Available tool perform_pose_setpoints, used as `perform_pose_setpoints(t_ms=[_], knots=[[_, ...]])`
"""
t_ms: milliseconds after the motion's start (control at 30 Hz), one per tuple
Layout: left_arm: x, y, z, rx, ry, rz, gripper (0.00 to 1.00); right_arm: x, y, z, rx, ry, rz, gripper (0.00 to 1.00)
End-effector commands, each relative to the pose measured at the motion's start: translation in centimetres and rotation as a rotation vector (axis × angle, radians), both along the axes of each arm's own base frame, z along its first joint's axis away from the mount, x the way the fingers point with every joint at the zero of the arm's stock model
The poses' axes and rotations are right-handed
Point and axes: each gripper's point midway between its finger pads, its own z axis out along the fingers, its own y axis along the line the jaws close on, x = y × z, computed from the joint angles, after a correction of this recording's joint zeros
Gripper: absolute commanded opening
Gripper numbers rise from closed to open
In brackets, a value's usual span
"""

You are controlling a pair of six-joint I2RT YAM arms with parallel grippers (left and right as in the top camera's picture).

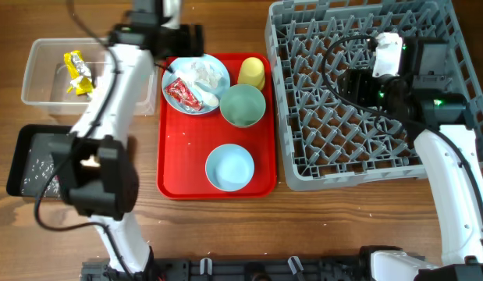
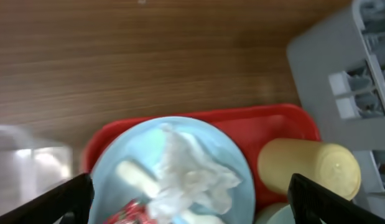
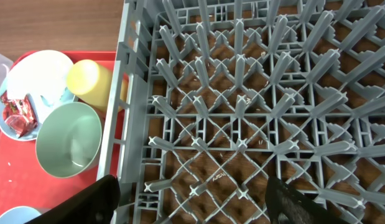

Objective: Sort waste into correct bins and load items into the dishwasher rack
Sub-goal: 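Pick the yellow wrapper from the plate and drop it in the clear bin, then pick the red candy wrapper from the plate and drop it in the bin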

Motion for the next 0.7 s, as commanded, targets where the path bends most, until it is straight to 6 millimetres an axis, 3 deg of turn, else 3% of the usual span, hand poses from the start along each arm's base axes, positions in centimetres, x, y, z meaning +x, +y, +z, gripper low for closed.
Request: perform_pose_setpoints(t_ms=[0,67,133,200,267,333,400,467,533,567,600,667], knots=[[-0.1,-1.1,-7.0,0.067,0.118,-0.032,0.94,0.4,-0.2,0.2,-0.007,-0.004,-0.009,0.77],[-0.6,-2.0,-9.3,0.079,0.161,-0.055,0.86,0.4,-0.2,0.2,-0.007,-0.004,-0.009,0.77],[-0.7,-2.2,-10.3,0.083,0.18,-0.059,0.73,0.4,-0.2,0.2,-0.007,-0.004,-0.009,0.77],[-0.7,-2.3,-10.4,0.083,0.181,-0.06,0.34,0.4,-0.2,0.2,-0.007,-0.004,-0.009,0.77],[-1.0,-2.5,-10.5,0.075,0.192,-0.067,0.04,0.4,-0.2,0.2,-0.007,-0.004,-0.009,0.77],[-1.5,-3.0,-10.4,0.044,0.21,-0.082,0.04,0.4,-0.2,0.2,-0.007,-0.004,-0.009,0.77],[-1.4,-3.0,-8.0,0.016,0.194,-0.055,0.04,0.4,-0.2,0.2,-0.007,-0.004,-0.009,0.77],[-0.7,-1.6,-0.4,0.008,0.082,-0.02,0.04,0.4,-0.2,0.2,-0.007,-0.004,-0.009,0.77],[-0.2,2.0,4.8,0.079,-0.037,0.096,0.04,0.4,-0.2,0.2,-0.007,-0.004,-0.009,0.77],[-0.4,5.0,7.4,0.143,-0.094,0.183,0.04,0.4,-0.2,0.2,-0.007,-0.004,-0.009,0.77],[-0.7,7.1,8.5,0.181,-0.113,0.239,0.04,0.4,-0.2,0.2,-0.007,-0.004,-0.009,0.77],[-1.8,11.4,8.1,0.245,-0.064,0.333,0.04,0.4,-0.2,0.2,-0.007,-0.005,-0.009,0.77]])
